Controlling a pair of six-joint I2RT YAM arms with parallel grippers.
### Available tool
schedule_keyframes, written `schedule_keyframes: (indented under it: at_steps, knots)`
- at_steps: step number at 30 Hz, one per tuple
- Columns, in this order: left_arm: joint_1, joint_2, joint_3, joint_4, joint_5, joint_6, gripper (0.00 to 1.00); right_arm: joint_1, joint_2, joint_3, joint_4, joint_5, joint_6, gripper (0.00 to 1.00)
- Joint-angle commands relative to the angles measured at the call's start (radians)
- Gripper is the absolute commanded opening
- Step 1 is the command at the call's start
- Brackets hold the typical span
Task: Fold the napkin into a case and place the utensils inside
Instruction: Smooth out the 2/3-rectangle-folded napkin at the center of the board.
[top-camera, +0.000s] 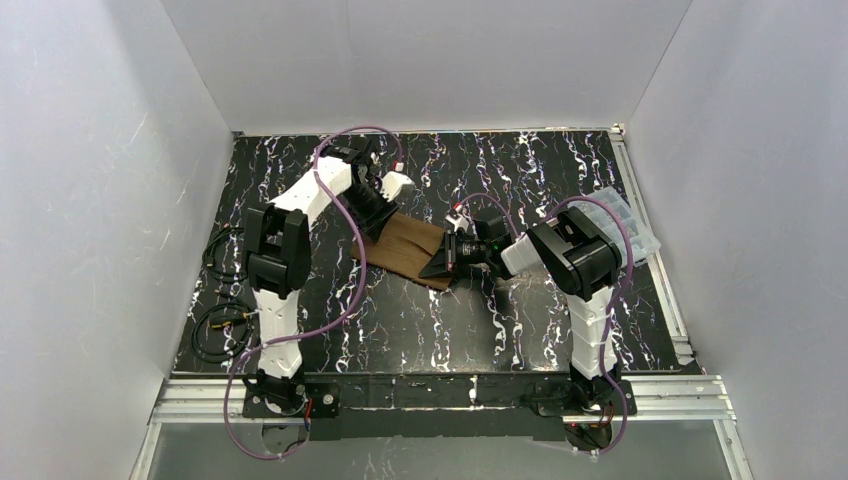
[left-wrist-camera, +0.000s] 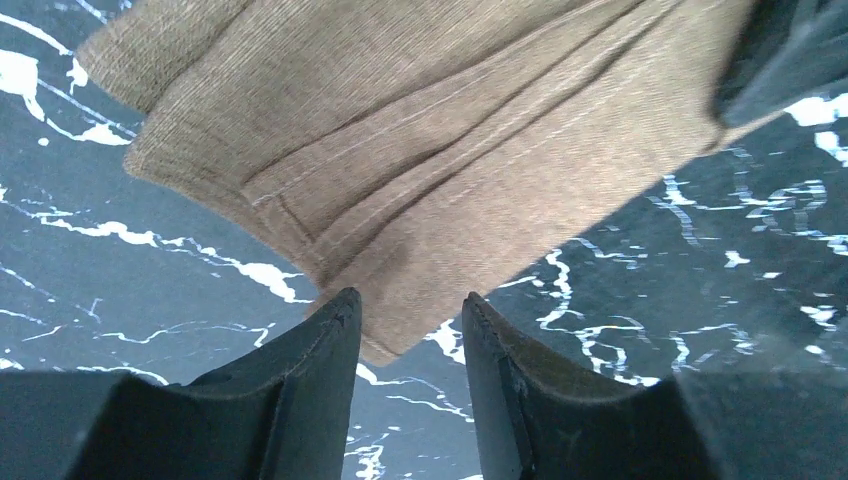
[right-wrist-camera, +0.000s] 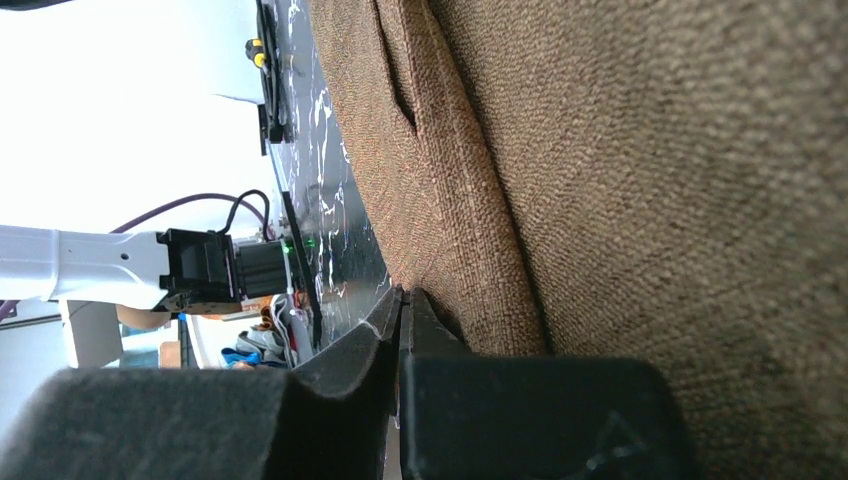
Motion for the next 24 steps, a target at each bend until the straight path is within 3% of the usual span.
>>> schedule_keyframes:
  at_steps: [1, 8, 12, 16, 24]
  knots:
    - [-0.009, -0.067, 0.043, -0.13, 0.196, -0.062, 0.41, -0.004, 0.004, -0.016, -0.03, 0.045, -0.058, 0.11]
    - [-0.061, -0.012, -0.043, -0.134, 0.524, -0.216, 0.34, -0.004, 0.002, -0.015, -0.052, 0.05, -0.075, 0.11]
    - [-0.083, 0.029, -0.063, -0.087, 0.622, -0.291, 0.29, -0.004, -0.005, -0.016, -0.072, 0.057, -0.09, 0.11]
    - [-0.094, 0.09, -0.047, -0.074, 0.659, -0.32, 0.25, -0.006, -0.01, -0.019, -0.072, 0.06, -0.09, 0.11]
    - [-0.091, 0.16, -0.063, -0.067, 0.581, -0.277, 0.22, -0.005, -0.021, -0.029, -0.072, 0.069, -0.09, 0.11]
